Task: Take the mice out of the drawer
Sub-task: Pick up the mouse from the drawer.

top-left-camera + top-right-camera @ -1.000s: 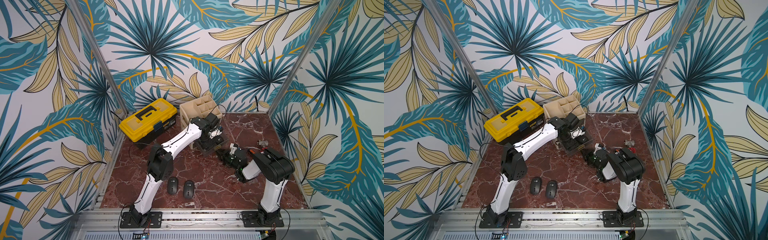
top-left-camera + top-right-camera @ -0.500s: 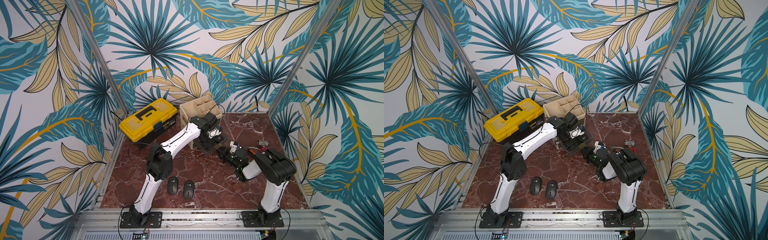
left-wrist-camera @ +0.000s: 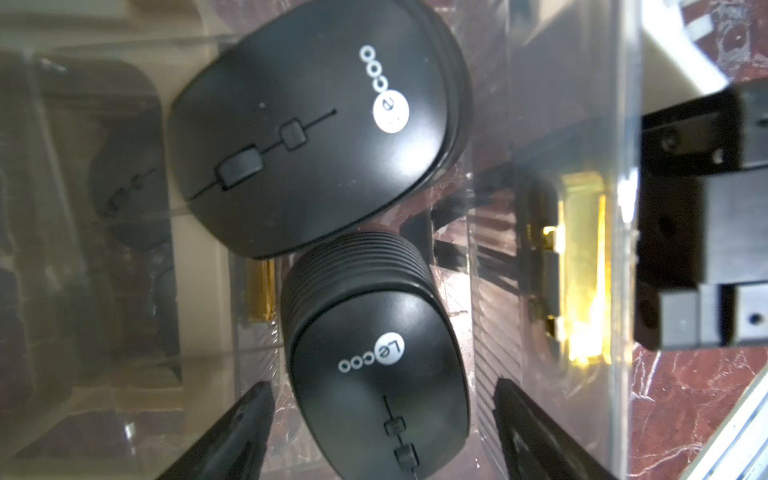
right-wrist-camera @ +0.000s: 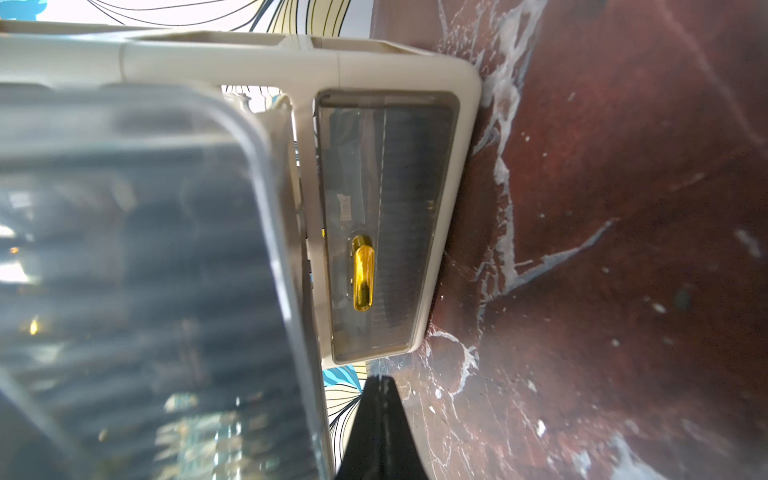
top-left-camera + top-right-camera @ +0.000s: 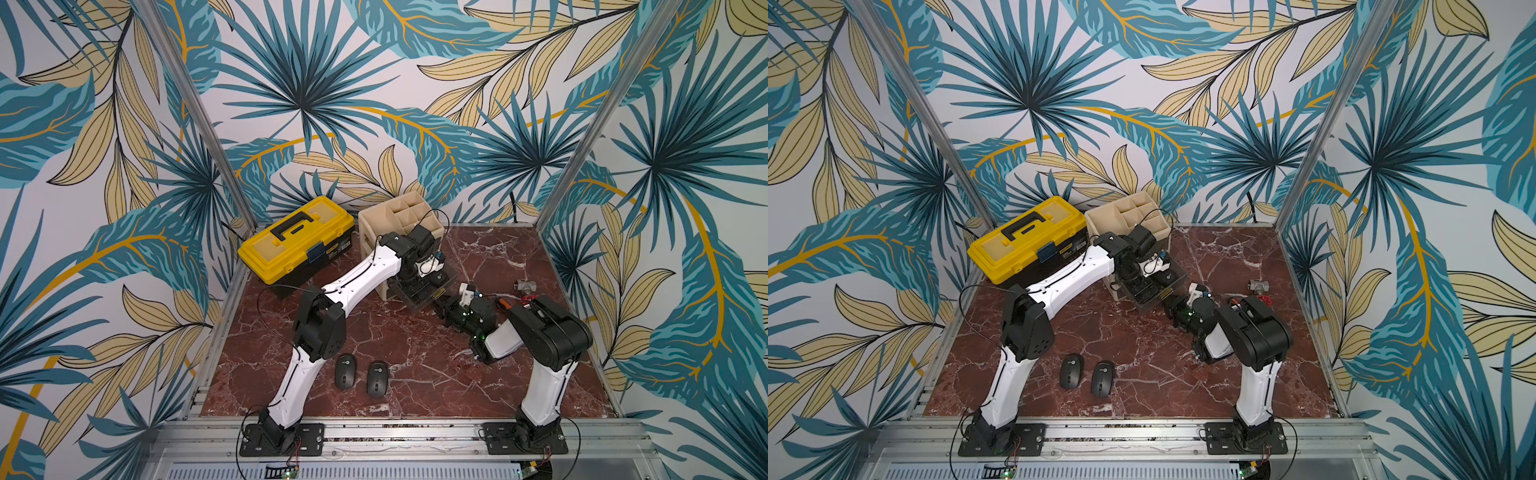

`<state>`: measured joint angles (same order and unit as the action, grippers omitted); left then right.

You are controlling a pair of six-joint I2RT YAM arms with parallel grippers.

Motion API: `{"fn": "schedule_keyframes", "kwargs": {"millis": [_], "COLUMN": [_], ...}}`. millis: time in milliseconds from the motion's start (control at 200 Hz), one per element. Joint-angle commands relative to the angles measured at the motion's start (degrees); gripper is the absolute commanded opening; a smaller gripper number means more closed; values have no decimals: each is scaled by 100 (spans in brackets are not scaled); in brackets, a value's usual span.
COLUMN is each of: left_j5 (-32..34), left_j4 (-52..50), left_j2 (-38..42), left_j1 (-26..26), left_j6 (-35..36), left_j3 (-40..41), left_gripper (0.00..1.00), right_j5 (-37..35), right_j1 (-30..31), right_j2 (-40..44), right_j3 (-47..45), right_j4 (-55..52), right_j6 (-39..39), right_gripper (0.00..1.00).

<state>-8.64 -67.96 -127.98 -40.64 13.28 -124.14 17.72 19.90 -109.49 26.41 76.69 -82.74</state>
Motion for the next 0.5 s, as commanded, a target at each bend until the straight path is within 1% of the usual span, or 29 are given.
{"fn": "schedule_keyframes", "kwargs": {"millis": [0, 95, 290, 496], "left_j5": [-604, -637, -574, 153], "left_j4": [-47, 18, 233, 292], "left_j2": [-148, -156, -182, -261], "left_j1": [-64, -67, -92, -253], "left_j6": [-59, -122, -293, -306], "left_j3": [-173, -105, 38, 6], "left_gripper": [89, 92, 93, 78], "right_j5": [116, 120, 104, 127], "right_j1": [16, 17, 18, 20], "right_j2": [291, 293, 336, 411], "right_j3": [110, 109, 110, 136], "right_j4": [531, 534, 531, 523], "right_j6": [-23, -28, -15, 0], "right_gripper": [0, 0, 0, 0]}}
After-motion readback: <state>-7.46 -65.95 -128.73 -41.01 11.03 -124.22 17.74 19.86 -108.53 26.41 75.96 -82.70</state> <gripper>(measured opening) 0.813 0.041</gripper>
